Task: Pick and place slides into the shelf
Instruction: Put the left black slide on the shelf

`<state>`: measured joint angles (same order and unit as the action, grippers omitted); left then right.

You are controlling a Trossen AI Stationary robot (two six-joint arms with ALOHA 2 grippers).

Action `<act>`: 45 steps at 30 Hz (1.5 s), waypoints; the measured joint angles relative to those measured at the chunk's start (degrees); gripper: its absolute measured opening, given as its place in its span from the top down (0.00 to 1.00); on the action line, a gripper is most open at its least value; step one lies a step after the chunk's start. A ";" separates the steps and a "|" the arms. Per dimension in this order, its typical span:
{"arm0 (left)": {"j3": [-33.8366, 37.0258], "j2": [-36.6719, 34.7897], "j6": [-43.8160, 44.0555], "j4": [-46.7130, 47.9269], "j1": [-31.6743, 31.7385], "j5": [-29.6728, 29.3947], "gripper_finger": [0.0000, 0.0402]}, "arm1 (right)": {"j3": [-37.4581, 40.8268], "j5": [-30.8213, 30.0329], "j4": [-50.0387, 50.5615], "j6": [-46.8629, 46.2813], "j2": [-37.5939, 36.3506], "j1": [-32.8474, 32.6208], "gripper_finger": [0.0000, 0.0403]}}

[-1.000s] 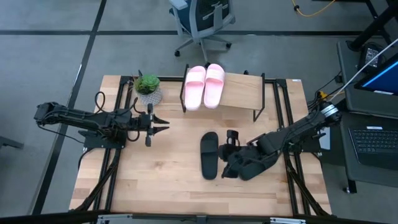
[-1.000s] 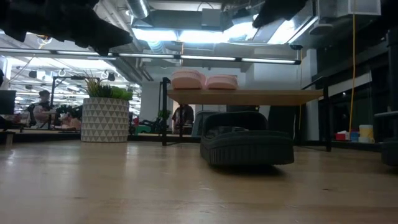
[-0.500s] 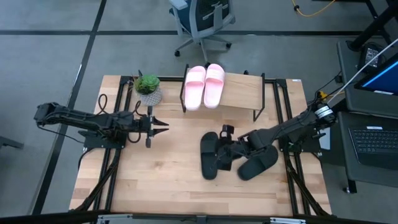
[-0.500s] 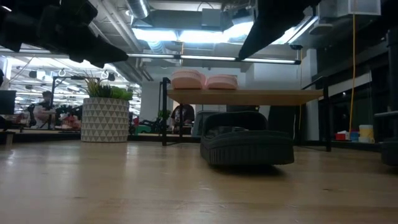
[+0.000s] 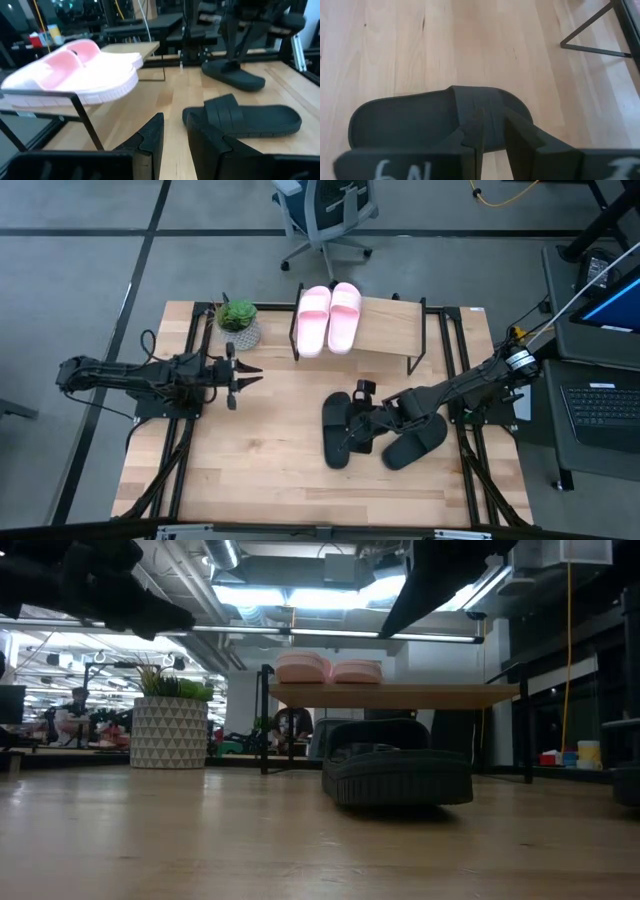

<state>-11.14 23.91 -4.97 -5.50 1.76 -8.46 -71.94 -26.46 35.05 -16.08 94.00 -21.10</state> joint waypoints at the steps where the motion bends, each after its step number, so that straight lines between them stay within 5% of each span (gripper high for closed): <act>1: 0.39 -0.54 -0.08 -0.43 0.00 0.20 0.81 | 0.00 -0.01 0.00 0.11 0.00 0.03 0.83; 9: 7.34 -4.07 -0.55 -5.54 0.00 -0.42 0.81 | 0.00 -0.04 -0.02 1.20 0.00 0.68 0.83; 32: 7.43 -5.19 2.91 -3.93 0.00 -0.43 0.81 | 0.04 0.07 0.00 0.93 0.00 -1.31 0.82; 45: 7.42 -5.19 2.93 -3.95 0.00 -0.41 0.81 | 0.04 0.09 0.02 -0.10 0.00 -1.27 0.55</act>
<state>-3.72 18.72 -2.04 -9.45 1.76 -8.87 -71.90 -26.37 35.06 -16.17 94.00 -22.37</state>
